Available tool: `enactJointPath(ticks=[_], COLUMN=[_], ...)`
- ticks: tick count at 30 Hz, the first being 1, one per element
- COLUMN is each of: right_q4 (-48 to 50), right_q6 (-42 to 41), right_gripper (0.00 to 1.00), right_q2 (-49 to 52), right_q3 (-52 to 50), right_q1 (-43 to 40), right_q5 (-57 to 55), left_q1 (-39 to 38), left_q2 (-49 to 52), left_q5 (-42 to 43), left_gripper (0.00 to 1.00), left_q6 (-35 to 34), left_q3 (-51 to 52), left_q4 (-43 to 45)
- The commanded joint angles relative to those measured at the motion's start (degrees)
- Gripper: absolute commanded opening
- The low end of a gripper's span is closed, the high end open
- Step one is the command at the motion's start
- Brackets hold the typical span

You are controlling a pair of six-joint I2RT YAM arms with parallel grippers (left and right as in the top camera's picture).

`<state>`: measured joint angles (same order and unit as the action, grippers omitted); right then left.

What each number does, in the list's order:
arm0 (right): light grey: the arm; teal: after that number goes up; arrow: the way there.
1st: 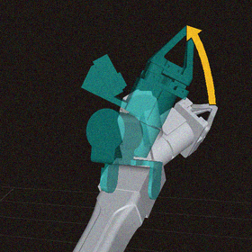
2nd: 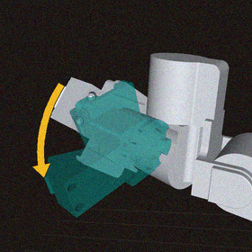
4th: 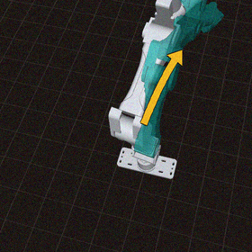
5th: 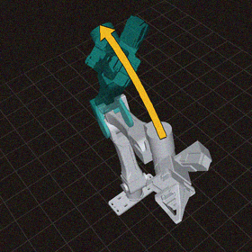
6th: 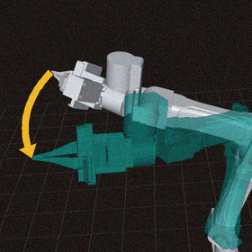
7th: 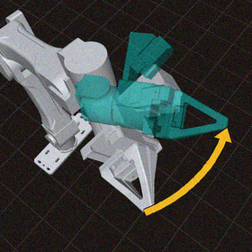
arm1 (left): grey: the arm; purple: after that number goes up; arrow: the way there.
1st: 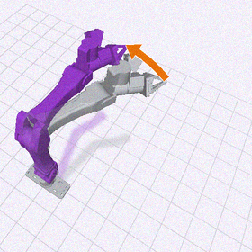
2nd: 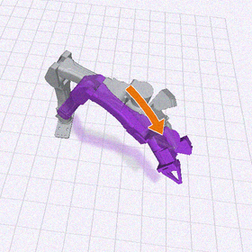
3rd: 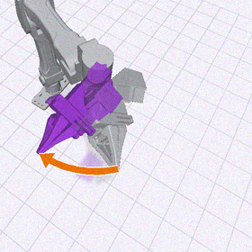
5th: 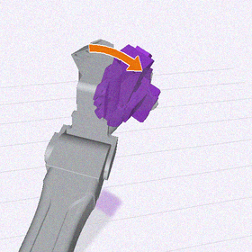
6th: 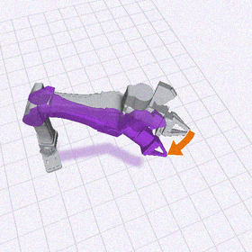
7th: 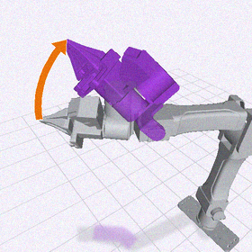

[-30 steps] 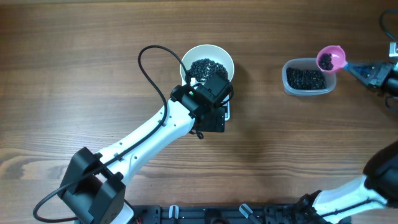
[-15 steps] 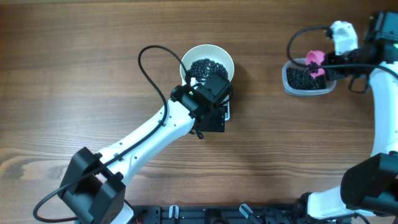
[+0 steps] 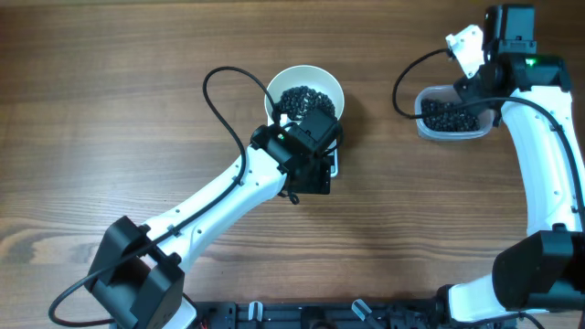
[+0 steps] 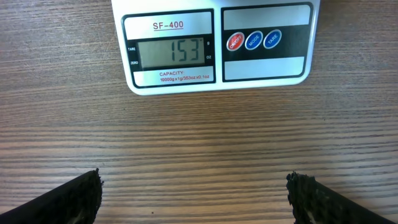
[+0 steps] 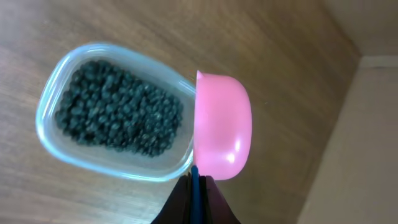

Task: Scoop item into bowl and weigh 150g on scale
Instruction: 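Carry the empty scoop left back into the white bowl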

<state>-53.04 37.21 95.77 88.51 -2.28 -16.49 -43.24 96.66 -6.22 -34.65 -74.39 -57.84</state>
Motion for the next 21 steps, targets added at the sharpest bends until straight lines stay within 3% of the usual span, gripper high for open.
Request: enactJointPath(ticks=[1,3,5,7,13,21], right_q4=[4.00,7.08,12.81,16.17,17.68,17.92], right_q6=[0.04,-3.82,-8.35,-8.66,-6.99,-2.47], right_gripper=[0.04,0.04,0.04,0.04,0.04,0.04], right_q2=[-0.94,-0.94,-0.72,0.37,7.80,16.09], right_q3=[0.35,0.35,0.35,0.35,0.35,0.28], right_q1=[-0.04,-0.04,-0.04,0.44,7.08,12.61], right_q5=[9.46,21.27,42.51,54.93,68.83,69.09], left_q1=[-0.42,-0.42,-0.42,-0.42,-0.42,-0.42], left_q2=[0.44,0.44,0.44,0.44,0.44,0.44], left_q5=[-1.16,-1.16,-1.16,-1.16,-1.16,-1.16], left_gripper=[1.00,1.00,1.00,1.00,1.00,1.00], left_q6=[-0.52,-0.55,-0.55,-0.55,-0.55,-0.55], left_q3=[0.35,0.35,0.35,0.35,0.35,0.35], left_q4=[0.00,0.00,0.00,0.00,0.00,0.00])
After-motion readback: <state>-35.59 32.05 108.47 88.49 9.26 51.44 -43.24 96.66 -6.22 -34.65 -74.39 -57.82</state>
